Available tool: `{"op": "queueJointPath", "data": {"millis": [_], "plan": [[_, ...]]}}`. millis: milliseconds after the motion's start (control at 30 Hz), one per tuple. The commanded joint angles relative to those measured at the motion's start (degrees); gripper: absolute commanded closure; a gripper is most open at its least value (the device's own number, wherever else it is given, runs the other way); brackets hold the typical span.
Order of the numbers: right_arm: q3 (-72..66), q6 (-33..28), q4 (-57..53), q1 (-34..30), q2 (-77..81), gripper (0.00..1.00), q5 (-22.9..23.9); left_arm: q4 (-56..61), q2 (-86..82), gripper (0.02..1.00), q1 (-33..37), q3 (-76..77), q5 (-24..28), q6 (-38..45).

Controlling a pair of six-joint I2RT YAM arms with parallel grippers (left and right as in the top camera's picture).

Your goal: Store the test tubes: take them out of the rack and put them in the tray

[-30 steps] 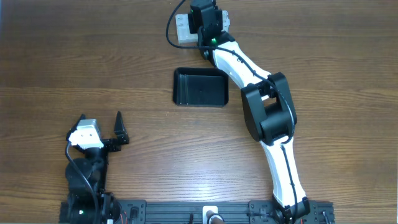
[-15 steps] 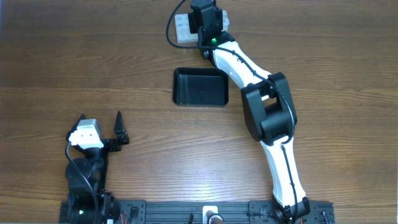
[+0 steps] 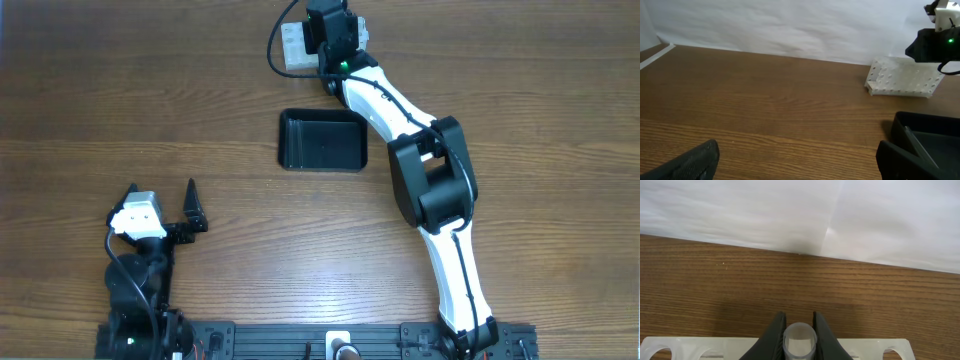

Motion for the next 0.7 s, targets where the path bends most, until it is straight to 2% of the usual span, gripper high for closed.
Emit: {"op": "queueJointPath", "data": {"millis": [33, 333, 500, 600, 700], "plan": [[1.51, -1.14, -1.29, -0.24, -7.69, 0.93, 0.61, 0.04, -0.13, 0.02, 0.28, -0.31, 0.57, 1.03], [1.51, -1.36, -4.74, -0.09, -25.68, 0.932, 0.74, 0.04, -0.13, 0.018, 0.28, -0.31, 0.57, 1.03], [1.51, 6.97, -26.01, 1.99, -31.89, 0.943, 0.26, 0.04, -0.13, 0.018, 0.28, -0.31, 0.57, 1.03], [1.46, 12.17, -39.39, 2.89, -31.45, 0.954, -4.63, 0.07, -0.13, 0.02, 0.28, -0.31, 0.57, 1.05], [1.33, 15.47, -48.39, 3.23, -29.11, 0.963, -11.89, 0.04, -0.13, 0.018, 0.28, -0.31, 0.57, 1.03]]}}
